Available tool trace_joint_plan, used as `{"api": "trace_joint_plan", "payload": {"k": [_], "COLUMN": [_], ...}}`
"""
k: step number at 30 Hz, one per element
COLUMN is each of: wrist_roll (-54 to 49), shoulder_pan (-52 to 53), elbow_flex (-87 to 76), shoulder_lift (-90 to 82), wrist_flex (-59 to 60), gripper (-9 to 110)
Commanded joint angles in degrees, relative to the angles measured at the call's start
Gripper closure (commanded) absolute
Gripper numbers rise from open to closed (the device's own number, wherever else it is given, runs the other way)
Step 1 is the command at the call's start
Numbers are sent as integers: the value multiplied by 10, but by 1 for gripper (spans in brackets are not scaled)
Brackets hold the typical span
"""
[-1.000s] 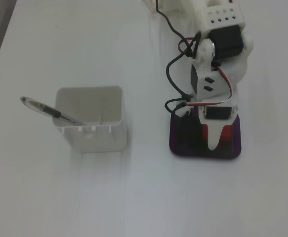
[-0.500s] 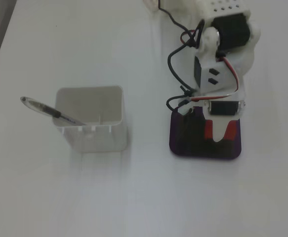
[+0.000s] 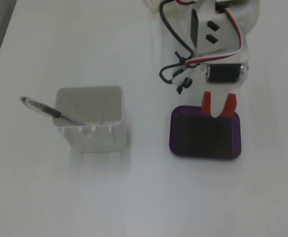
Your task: Remove the cube from the box.
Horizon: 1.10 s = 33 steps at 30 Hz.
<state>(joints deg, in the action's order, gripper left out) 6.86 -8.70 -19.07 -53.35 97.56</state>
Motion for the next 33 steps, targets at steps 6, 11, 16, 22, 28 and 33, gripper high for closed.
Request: {"api": "trace_joint_plan", "payload": {"k": [6, 11, 16, 22, 28, 33], "wrist_roll": [-7, -7, -7, -7, -8, -8], "shoulder_pan": [-5, -3, 2, 3, 3, 3], "elbow_flex": [-253, -416, -621, -826, -916, -923], "shoulder_lift": [-193, -278, -345, -411, -433, -429], "wrist_flex": [-17, -96, -216, -355, -423, -430], "gripper": [102, 102, 102, 102, 102, 101]}}
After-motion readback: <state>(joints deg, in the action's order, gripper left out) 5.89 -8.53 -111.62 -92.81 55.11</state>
